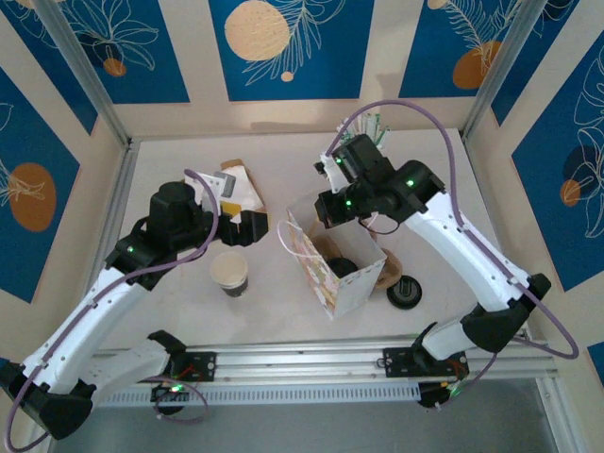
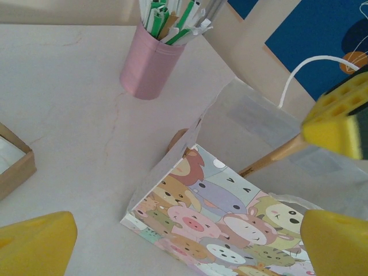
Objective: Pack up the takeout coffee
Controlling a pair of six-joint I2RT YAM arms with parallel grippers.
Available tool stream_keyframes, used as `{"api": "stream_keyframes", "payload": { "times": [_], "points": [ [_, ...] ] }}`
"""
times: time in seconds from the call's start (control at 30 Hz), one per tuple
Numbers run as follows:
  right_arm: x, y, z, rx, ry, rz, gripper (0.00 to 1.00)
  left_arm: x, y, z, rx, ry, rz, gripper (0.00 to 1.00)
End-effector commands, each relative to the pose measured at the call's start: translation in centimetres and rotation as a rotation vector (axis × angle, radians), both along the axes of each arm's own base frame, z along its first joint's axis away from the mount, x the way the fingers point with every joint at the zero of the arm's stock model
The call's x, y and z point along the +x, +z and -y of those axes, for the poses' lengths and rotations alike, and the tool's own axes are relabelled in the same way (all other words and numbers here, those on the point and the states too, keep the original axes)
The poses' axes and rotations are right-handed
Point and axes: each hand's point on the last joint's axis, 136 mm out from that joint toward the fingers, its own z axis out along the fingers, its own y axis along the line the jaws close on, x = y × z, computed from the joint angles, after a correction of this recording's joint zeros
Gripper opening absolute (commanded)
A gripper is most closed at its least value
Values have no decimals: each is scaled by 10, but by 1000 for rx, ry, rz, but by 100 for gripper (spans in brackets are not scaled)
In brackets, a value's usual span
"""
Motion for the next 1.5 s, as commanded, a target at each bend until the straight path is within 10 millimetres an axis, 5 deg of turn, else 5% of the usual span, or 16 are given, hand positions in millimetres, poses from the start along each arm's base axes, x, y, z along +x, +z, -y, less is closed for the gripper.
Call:
{"api": "stream_keyframes", "payload": {
  "times": [0.0,0.37,0.8,0.9,1.47],
  "points": [
    [6,-12,-6,5,-25,-4,0,-3,-1,-4,21,7,22,100],
    [19,-58,-14,-16,-61,-29,0,1,-7,-8,37,40,10,100],
    [38,-71,-13,-15,-104,-25,0,8,-10,-14,70,84,11,100],
    [36,-72,-14,-19,-99,-33,18,13,-12,-19,92,113,5,100],
    [14,13,11,103,-74,101,57,43,-23,-39,215,249,-56,100]
  ]
}}
